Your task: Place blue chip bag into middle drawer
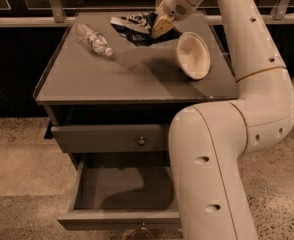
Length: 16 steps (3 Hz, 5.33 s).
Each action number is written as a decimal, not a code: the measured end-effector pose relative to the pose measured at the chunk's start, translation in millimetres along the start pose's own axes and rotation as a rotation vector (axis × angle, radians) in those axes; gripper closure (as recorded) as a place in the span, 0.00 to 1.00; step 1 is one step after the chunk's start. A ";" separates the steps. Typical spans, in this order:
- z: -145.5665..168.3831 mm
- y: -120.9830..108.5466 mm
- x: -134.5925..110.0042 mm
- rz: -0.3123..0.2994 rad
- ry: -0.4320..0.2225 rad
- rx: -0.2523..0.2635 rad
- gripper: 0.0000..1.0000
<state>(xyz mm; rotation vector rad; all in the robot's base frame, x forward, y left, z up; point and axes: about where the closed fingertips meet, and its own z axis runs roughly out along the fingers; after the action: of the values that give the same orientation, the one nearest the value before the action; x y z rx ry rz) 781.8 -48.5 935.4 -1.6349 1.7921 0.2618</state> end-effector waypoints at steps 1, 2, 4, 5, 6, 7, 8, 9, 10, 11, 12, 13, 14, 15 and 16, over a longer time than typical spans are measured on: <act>8.5 -8.9 0.4 0.007 -0.044 0.023 1.00; 18.2 -25.3 -7.1 0.007 -0.132 0.072 1.00; 3.5 -47.0 -23.3 0.009 -0.212 0.167 1.00; -3.8 -30.2 -38.8 0.008 -0.153 0.121 1.00; -34.4 1.5 -55.9 0.028 -0.077 0.058 1.00; -58.7 22.3 -73.2 0.086 -0.085 0.050 1.00; -69.6 16.2 -98.5 0.085 -0.156 0.112 1.00; -65.8 12.1 -101.7 0.087 -0.168 0.121 1.00; -59.7 10.4 -95.1 0.117 -0.180 0.105 1.00; -56.3 11.8 -74.3 0.203 -0.216 0.057 1.00; -51.0 20.8 -37.9 0.354 -0.248 -0.023 1.00; -34.4 24.2 9.5 0.545 -0.278 -0.103 1.00; -27.5 32.6 34.3 0.694 -0.310 -0.180 1.00; -23.6 27.7 29.5 0.711 -0.326 -0.173 1.00; -16.1 31.9 22.8 0.731 -0.287 -0.208 1.00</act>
Offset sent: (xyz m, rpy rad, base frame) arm -0.0014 0.0286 -0.0204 0.2383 -0.1671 -0.0216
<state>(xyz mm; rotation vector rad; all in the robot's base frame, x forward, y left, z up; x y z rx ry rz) 747.0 -69.9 924.2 -0.9323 2.1084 0.9829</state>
